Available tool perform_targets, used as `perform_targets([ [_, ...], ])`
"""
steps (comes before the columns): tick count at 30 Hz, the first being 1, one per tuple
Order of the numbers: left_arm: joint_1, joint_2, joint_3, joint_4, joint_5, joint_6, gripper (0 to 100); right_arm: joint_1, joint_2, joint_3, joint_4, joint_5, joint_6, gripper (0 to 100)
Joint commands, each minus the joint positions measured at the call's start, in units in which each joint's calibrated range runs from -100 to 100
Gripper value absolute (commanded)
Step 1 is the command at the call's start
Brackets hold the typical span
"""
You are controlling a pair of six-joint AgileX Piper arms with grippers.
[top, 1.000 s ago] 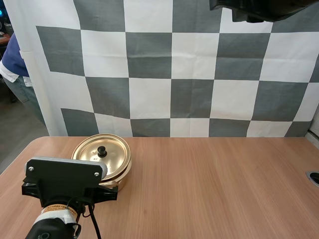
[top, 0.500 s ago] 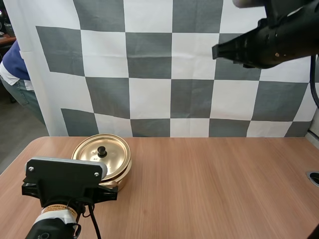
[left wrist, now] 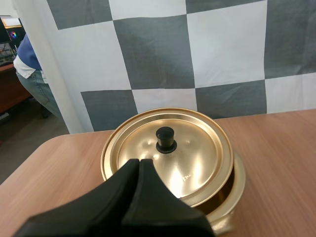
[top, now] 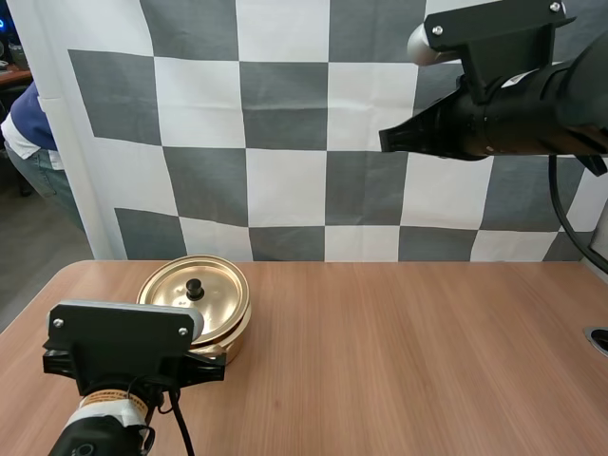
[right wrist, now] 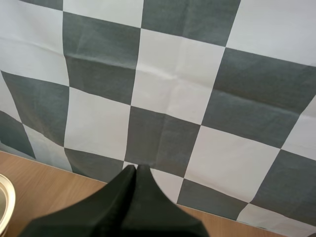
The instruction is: Open the pot, put the car inside, and close it
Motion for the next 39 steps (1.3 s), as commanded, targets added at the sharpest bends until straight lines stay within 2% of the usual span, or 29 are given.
perform_targets([
  [1,0.02,0.0,0.0,-7.5,0.5,-0.1,0,1.0,0.0,0.0,-1.8,-0.2,1.7,0],
  [4,0.02,0.0,0.0,-10.9,2.9,-0.1,0,2.9,0.0,0.0,-5.6,-1.2,5.1,0],
  [9,0.02,0.0,0.0,-10.9,2.9,-0.1,0,5.8,-2.4,0.0,-11.3,-1.2,10.6,0],
  [14,0.02,0.0,0.0,-10.9,2.5,0.1,0,6.8,-7.1,1.0,-13.4,-1.0,11.4,0],
  [18,0.02,0.0,0.0,-10.9,1.8,0.1,0,6.8,-11.5,5.2,-17.8,-1.2,15.1,0],
  [24,0.02,0.0,0.0,-10.9,1.8,0.1,0,6.8,-17.3,16.9,-22.0,-6.0,18.5,0],
  [30,0.02,0.0,0.0,-10.9,1.8,0.1,0,6.7,-24.1,26.1,-21.8,-8.8,20.4,0],
  [39,0.02,0.0,0.0,-10.9,1.8,0.1,0,4.9,-33.4,31.7,-21.2,-7.6,22.5,0],
])
